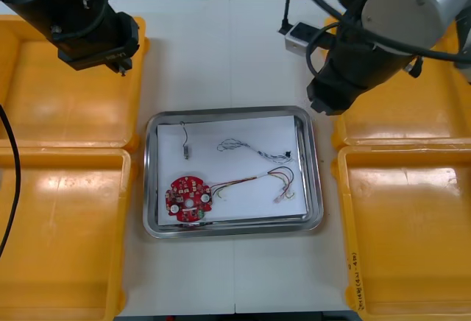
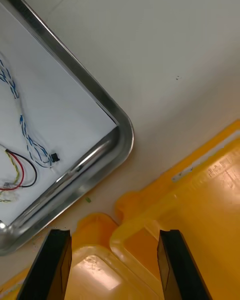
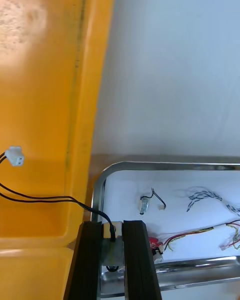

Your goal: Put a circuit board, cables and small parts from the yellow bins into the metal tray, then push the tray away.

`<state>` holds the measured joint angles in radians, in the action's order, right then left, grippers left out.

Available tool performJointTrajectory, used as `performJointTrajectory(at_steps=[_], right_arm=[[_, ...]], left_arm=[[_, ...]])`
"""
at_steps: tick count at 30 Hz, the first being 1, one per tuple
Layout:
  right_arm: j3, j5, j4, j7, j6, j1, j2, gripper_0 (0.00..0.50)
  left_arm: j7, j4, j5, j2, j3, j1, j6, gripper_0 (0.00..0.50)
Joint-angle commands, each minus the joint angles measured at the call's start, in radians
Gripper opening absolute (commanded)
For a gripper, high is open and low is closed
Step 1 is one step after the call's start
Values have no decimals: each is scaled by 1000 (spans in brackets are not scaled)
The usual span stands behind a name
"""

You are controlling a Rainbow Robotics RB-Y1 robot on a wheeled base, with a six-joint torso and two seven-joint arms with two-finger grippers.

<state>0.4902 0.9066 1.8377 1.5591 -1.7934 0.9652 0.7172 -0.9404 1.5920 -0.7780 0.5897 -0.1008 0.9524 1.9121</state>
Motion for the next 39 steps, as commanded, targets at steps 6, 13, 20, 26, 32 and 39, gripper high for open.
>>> performJointTrajectory(at_steps=[6,13,20,26,32,39], right_arm=[[-145,120,34,-217,-9,-69,153,500],[-263,120,66,-297,-121,-163,159,500],[-478,104,167,-297,-126,-356,149,500],[-594,66,248,-310,-126,-497,142,500],[-683,6,304,-332,-126,-623,80,500],[-706,-83,365,-352,-126,-706,27,500]], left_arm=[[129,178,20,-67,-36,-95,8,0],[147,177,28,-65,-154,-106,8,0],[164,137,43,-70,-246,-112,8,0],[153,77,39,-70,-286,-113,8,0],[132,48,51,-90,-298,-116,-30,0],[104,46,94,-122,-298,-139,-73,0]])
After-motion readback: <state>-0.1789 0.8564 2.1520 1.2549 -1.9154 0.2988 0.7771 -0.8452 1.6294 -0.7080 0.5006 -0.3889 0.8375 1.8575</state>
